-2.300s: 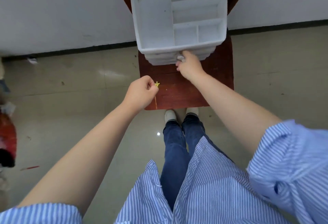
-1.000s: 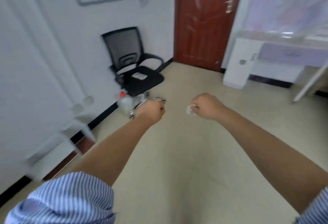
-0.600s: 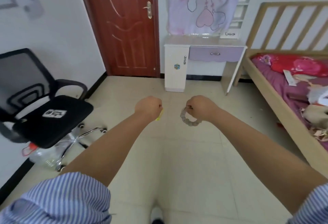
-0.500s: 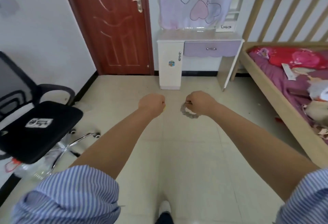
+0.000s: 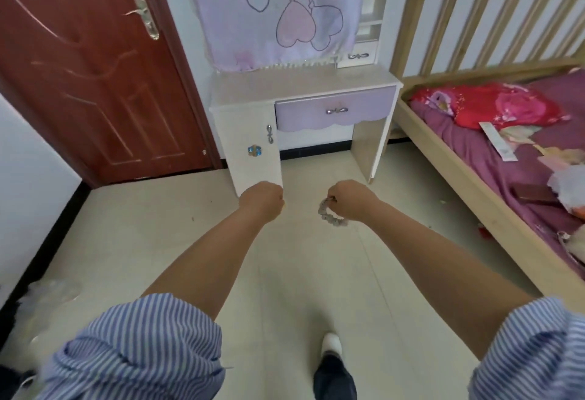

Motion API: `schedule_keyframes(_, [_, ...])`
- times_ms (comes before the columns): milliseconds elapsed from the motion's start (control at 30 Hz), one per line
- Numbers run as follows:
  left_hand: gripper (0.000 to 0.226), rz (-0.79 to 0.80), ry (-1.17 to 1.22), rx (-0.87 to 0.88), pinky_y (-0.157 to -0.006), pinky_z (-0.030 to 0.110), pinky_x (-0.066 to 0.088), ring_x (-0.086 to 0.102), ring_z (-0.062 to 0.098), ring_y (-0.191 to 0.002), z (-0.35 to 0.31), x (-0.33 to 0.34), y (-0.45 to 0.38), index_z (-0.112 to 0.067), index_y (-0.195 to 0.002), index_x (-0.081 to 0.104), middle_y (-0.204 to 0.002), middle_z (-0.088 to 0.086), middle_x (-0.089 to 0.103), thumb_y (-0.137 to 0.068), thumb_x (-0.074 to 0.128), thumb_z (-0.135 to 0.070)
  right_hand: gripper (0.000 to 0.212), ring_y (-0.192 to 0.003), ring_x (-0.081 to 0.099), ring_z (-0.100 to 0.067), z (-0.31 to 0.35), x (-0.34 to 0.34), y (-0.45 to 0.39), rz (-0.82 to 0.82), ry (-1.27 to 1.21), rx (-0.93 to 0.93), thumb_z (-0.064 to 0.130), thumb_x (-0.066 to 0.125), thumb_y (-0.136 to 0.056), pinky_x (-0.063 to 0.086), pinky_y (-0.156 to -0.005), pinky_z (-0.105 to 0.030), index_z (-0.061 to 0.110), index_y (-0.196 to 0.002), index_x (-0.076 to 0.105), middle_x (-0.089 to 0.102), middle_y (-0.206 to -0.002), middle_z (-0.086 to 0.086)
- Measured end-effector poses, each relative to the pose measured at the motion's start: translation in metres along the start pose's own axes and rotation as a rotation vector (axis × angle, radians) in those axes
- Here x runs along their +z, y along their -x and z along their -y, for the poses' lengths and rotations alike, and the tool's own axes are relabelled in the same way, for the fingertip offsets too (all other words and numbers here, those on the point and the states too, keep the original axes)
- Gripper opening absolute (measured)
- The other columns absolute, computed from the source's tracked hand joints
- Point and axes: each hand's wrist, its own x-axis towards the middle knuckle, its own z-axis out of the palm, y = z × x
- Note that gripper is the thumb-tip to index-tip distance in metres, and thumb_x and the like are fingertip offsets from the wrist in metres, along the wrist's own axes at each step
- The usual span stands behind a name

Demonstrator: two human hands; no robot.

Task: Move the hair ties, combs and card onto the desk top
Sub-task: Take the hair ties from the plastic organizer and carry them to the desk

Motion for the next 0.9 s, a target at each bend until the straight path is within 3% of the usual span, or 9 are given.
schedule_keyframes(133, [0.029,0.007,0.036,-0.009,-0.086,0.033,0.047,0.054,0.030,-0.111,0.003,-0.025,-0.131,-0.003,-0.112,0.063,-0.122,0.017,0.059,-0.095,0.041,-0.009,0.035,-0.062,0.048,-0.018,-0.034,-0.034,-0.128,0.042,0.041,0.014,0.013,0.041,-0.091,0.028,-0.046,-0.020,0.008,-0.059,0.055,0.042,-0.053,0.003])
schedule_keyframes(233, [0.028,-0.004,0.047,-0.001,-0.079,0.032,0.046,0.056,0.029,-0.106,0.007,-0.048,-0.220,-0.004,-0.112,0.063,-0.121,0.017,0.059,-0.096,0.041,-0.011,0.033,-0.060,0.046,-0.019,-0.053,-0.064,-0.212,0.010,0.034,0.012,0.013,0.040,-0.093,0.027,-0.046,-0.021,0.003,-0.072,0.064,0.037,-0.052,0.005])
schedule_keyframes(267, [0.028,-0.015,0.051,-0.002,-0.076,0.032,0.045,0.057,0.028,-0.100,0.010,-0.055,-0.250,-0.003,-0.110,0.064,-0.118,0.017,0.059,-0.096,0.041,-0.011,0.033,-0.059,0.046,-0.018,-0.059,-0.076,-0.243,0.000,0.028,0.001,0.013,0.041,-0.093,0.026,-0.045,-0.021,0.005,-0.069,0.061,0.037,-0.051,0.006])
schedule_keyframes(367, [0.028,-0.014,0.050,0.000,-0.070,0.030,0.039,0.053,0.024,-0.088,0.024,-0.066,-0.323,-0.001,-0.106,0.064,-0.105,0.016,0.060,-0.096,0.041,-0.013,0.028,-0.068,0.056,-0.021,-0.070,-0.104,-0.318,0.008,0.022,-0.017,0.014,0.042,-0.093,0.037,-0.056,-0.022,0.009,-0.073,0.060,0.051,-0.062,0.002])
schedule_keyframes(467, [0.029,-0.014,0.061,-0.011,-0.082,0.035,0.049,0.058,0.030,-0.100,0.049,-0.078,-0.415,-0.003,-0.109,0.063,-0.115,0.018,0.060,-0.097,0.040,-0.015,0.028,-0.098,0.060,-0.030,-0.079,-0.130,-0.417,-0.031,0.016,-0.047,0.017,0.042,-0.094,0.047,-0.077,-0.034,0.001,-0.095,0.066,0.066,-0.099,-0.014])
schedule_keyframes(533, [0.029,-0.028,0.066,-0.002,-0.086,0.036,0.049,0.058,0.032,-0.106,0.067,-0.088,-0.477,-0.005,-0.110,0.064,-0.118,0.018,0.060,-0.097,0.042,-0.017,0.029,-0.101,0.059,-0.031,-0.083,-0.148,-0.482,-0.048,0.029,-0.064,0.015,0.042,-0.093,0.048,-0.083,-0.035,0.003,-0.081,0.066,0.065,-0.097,-0.019])
schedule_keyframes(567, [0.028,-0.036,0.063,0.006,-0.088,0.036,0.049,0.058,0.032,-0.107,0.077,-0.093,-0.509,-0.006,-0.110,0.064,-0.118,0.018,0.060,-0.097,0.043,-0.019,0.030,-0.101,0.059,-0.032,-0.084,-0.157,-0.514,-0.063,0.044,-0.075,0.014,0.042,-0.092,0.048,-0.084,-0.036,0.002,-0.076,0.064,0.063,-0.095,-0.021])
schedule_keyframes(767, [0.027,-0.062,0.110,-0.085,-0.088,0.037,0.049,0.057,0.033,-0.106,0.130,-0.113,-0.661,-0.006,-0.111,0.062,-0.118,0.018,0.057,-0.097,0.042,-0.018,0.029,-0.096,0.061,-0.033,-0.075,-0.198,-0.677,-0.027,0.112,-0.159,0.016,0.045,-0.092,0.050,-0.079,-0.035,0.000,-0.091,0.069,0.067,-0.101,-0.020])
schedule_keyframes(900, [0.028,-0.095,0.139,-0.187,-0.089,0.039,0.048,0.053,0.034,-0.108,0.160,-0.117,-0.740,-0.002,-0.110,0.060,-0.117,0.019,0.055,-0.098,0.040,-0.018,0.031,-0.088,0.064,-0.029,-0.075,-0.206,-0.770,-0.095,0.143,-0.229,0.013,0.042,-0.093,0.042,-0.059,-0.022,0.002,-0.086,0.069,0.067,-0.077,-0.008])
